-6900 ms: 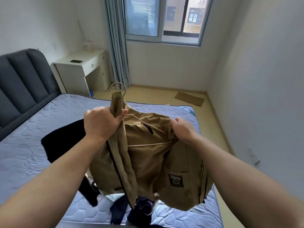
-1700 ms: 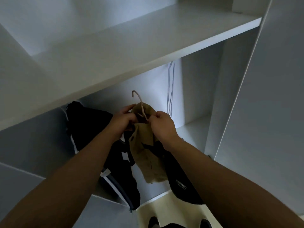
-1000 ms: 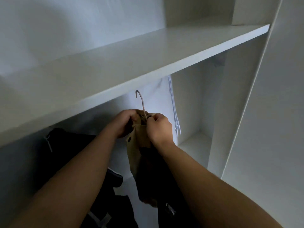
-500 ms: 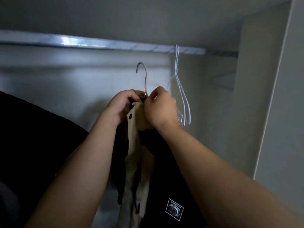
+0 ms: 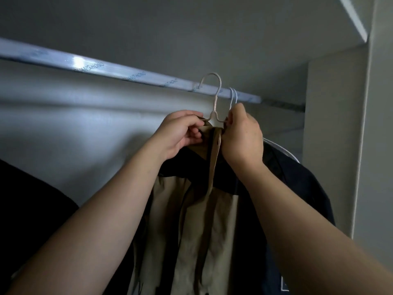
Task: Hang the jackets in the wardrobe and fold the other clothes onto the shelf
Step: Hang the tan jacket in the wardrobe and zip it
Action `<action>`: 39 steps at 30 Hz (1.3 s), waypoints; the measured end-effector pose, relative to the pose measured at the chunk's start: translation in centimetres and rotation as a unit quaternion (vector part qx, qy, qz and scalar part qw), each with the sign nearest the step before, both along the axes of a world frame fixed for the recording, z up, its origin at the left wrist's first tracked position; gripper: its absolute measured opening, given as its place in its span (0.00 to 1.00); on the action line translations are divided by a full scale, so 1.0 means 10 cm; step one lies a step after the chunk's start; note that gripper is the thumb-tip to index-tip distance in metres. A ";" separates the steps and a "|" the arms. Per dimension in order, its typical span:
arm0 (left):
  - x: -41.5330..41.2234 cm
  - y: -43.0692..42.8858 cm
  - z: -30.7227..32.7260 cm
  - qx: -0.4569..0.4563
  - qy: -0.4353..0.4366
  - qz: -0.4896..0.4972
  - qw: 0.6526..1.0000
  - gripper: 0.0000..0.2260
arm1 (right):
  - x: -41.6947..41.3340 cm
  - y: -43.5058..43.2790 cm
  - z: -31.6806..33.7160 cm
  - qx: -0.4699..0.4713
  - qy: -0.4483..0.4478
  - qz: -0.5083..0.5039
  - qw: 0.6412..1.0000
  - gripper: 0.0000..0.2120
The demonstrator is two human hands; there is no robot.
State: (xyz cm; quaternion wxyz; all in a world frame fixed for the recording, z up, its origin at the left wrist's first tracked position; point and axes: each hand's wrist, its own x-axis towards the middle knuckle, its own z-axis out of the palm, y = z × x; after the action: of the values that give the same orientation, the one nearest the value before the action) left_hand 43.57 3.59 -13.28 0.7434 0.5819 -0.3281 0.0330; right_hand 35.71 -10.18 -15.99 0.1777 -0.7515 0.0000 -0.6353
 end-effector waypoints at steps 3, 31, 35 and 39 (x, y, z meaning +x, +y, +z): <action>0.01 -0.15 0.11 -0.021 0.002 0.006 1.000 0.11 | 0.04 -0.13 0.16 0.011 -0.025 0.001 1.000 0.12; 0.46 -0.18 -0.29 0.014 -0.066 0.068 0.995 0.15 | 0.57 -0.45 0.05 0.030 0.053 0.039 0.997 0.09; 0.47 -0.16 -0.59 0.039 -0.126 0.128 0.983 0.30 | 0.46 -0.40 -0.23 -0.001 -0.043 -0.089 0.995 0.13; 0.44 -0.15 -1.01 0.070 -0.157 0.177 0.969 0.40 | 0.36 -0.27 -0.73 0.028 -0.085 -0.094 0.992 0.12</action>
State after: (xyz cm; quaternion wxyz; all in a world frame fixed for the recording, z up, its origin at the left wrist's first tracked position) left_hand 47.95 2.06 -23.36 0.6228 0.6686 -0.3339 0.2316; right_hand 39.27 -12.91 -23.29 0.1378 -0.6859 0.0730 -0.7108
